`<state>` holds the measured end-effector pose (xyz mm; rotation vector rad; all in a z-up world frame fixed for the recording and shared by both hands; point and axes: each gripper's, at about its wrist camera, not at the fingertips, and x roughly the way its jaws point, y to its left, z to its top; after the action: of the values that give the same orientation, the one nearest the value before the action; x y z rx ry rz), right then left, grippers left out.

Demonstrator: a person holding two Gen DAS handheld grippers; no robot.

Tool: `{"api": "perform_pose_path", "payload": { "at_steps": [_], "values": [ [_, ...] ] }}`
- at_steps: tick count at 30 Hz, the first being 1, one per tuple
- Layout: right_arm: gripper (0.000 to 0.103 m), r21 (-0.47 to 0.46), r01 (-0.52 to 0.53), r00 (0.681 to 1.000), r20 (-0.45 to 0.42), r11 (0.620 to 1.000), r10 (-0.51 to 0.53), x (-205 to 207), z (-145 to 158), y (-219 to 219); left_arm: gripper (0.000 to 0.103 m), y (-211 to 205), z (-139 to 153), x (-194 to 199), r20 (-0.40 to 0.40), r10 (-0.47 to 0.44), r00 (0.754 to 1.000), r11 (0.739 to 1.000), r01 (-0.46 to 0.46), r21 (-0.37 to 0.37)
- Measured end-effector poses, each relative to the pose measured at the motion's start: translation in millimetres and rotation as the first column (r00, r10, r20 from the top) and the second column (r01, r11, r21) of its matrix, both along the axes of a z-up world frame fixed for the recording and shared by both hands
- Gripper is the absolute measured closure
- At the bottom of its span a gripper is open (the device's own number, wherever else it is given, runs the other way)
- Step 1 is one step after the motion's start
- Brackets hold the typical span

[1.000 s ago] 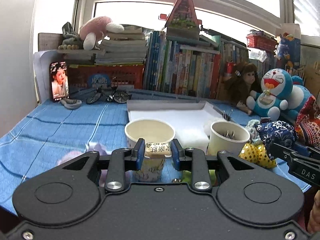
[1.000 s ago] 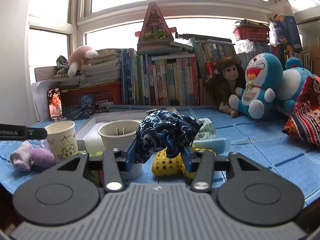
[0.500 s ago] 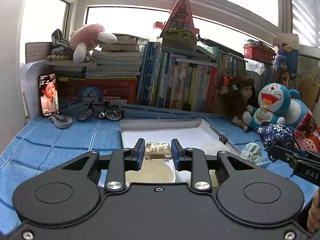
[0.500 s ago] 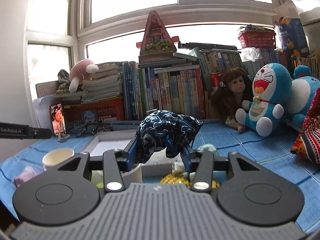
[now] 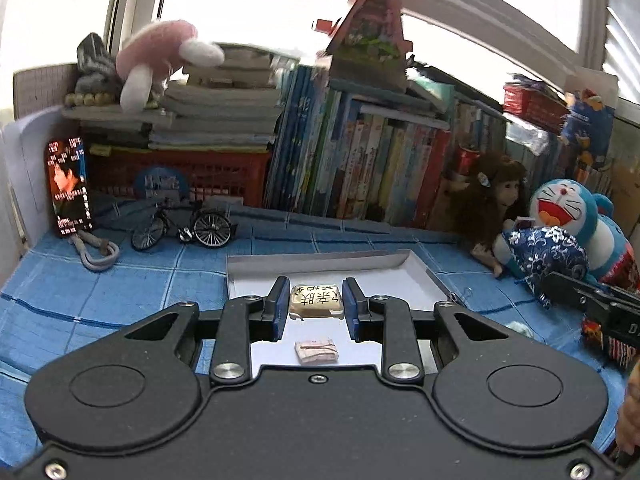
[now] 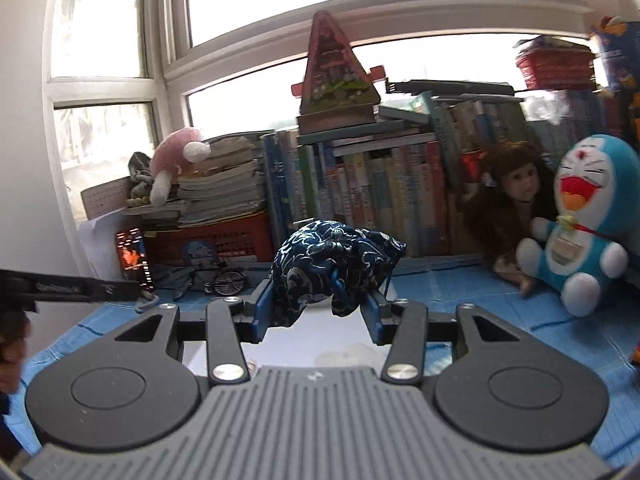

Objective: Organize soft objects
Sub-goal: 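Lift and carry pouch with right tool while left tool carries tile to tray, then lower and open right tool to drop pouch in tray while left tool releases tile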

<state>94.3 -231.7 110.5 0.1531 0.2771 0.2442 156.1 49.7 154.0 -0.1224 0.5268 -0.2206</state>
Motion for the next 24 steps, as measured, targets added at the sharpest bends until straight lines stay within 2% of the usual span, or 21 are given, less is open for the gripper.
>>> {"api": "perform_pose_path", "payload": {
  "at_steps": [5, 11, 17, 24],
  "values": [
    [0.053, -0.015, -0.056, 0.996, -0.071, 0.998, 0.054, 37.0, 10.6, 11.8, 0.076, -2.8, -8.3, 37.4, -0.068, 0.000, 0.998, 1.000, 0.000, 0.005],
    [0.052, -0.010, -0.106, 0.975, -0.198, 0.994, 0.102, 77.1, 4.6, 29.1, 0.076, -3.6, -30.8, 82.7, -0.208, -0.017, 0.978, 1.000, 0.015, -0.012],
    [0.053, 0.034, -0.136, 0.937, -0.320, 0.990, 0.140, 113.0, -0.8, 44.9, 0.076, 2.0, -52.9, 114.6, -0.313, -0.009, 0.950, 1.000, 0.002, -0.024],
    [0.052, 0.081, -0.137, 0.873, -0.461, 0.987, 0.159, 148.1, -13.0, 60.1, 0.076, 12.5, -75.0, 137.7, -0.412, -0.004, 0.911, 0.999, -0.017, -0.047]
  ]
}}
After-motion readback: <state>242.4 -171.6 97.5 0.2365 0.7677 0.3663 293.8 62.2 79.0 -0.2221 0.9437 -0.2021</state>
